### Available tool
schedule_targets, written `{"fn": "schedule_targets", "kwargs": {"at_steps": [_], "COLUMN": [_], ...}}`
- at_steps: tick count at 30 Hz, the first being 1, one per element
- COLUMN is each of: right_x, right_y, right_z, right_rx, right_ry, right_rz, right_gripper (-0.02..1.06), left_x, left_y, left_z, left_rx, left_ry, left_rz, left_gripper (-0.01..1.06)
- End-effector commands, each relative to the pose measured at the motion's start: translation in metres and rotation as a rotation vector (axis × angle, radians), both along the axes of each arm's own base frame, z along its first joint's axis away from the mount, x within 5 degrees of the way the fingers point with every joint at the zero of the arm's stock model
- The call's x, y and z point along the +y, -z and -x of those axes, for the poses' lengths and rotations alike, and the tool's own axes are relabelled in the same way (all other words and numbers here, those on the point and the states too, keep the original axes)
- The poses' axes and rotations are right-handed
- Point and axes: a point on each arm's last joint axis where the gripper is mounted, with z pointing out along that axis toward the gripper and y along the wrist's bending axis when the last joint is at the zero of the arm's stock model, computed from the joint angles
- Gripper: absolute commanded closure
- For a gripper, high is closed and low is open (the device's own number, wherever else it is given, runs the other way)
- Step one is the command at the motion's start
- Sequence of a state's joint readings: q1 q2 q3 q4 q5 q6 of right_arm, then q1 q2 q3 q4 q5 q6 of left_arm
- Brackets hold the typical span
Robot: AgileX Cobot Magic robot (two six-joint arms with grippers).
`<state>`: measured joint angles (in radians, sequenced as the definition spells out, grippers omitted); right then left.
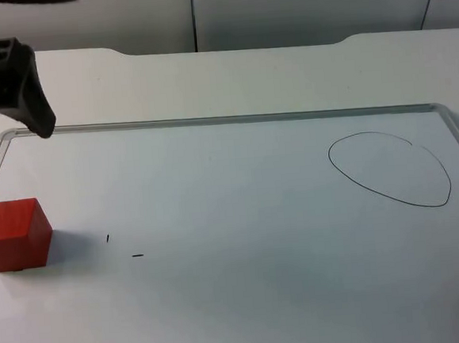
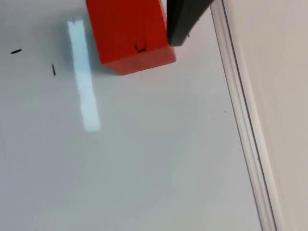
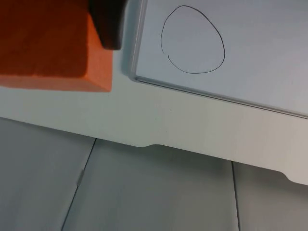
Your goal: Pick up one cube with the left hand and another cube with the right hand. First place the cube in the right hand at the target position, then stack the cube in the left hand on top.
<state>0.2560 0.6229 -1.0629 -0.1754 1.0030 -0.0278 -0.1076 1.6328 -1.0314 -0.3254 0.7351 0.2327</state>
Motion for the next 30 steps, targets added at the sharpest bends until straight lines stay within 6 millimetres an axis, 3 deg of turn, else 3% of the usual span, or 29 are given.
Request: {"fn": "schedule_targets", "kwargs": {"at_steps": [1,18,30], "right_x": [-0.001,-0.001,0.0], "right_y": [0.0,-0.001,-0.002], "right_z": [0.003,0.004,0.004], "right_rx": [-0.014,-0.017,-0.029], "right_ry": [0.005,-0.001,-0.002], "right_rz": [-0.003,-0.014,-0.016], "right_gripper": [1.05,1.05,1.05], "left_x": [0.001,0.002,0.003], "left_y": [0.007,0.06,0.077], "left_z": [-0.005,-0.014,-0.013], "left_rx": [0.017,0.17,0.165], "left_ry": [-0.02,-0.057,-0.086], "left_rz": [-0.005,-0.065,-0.062], "left_gripper": [0.01,0.01,0.01]}}
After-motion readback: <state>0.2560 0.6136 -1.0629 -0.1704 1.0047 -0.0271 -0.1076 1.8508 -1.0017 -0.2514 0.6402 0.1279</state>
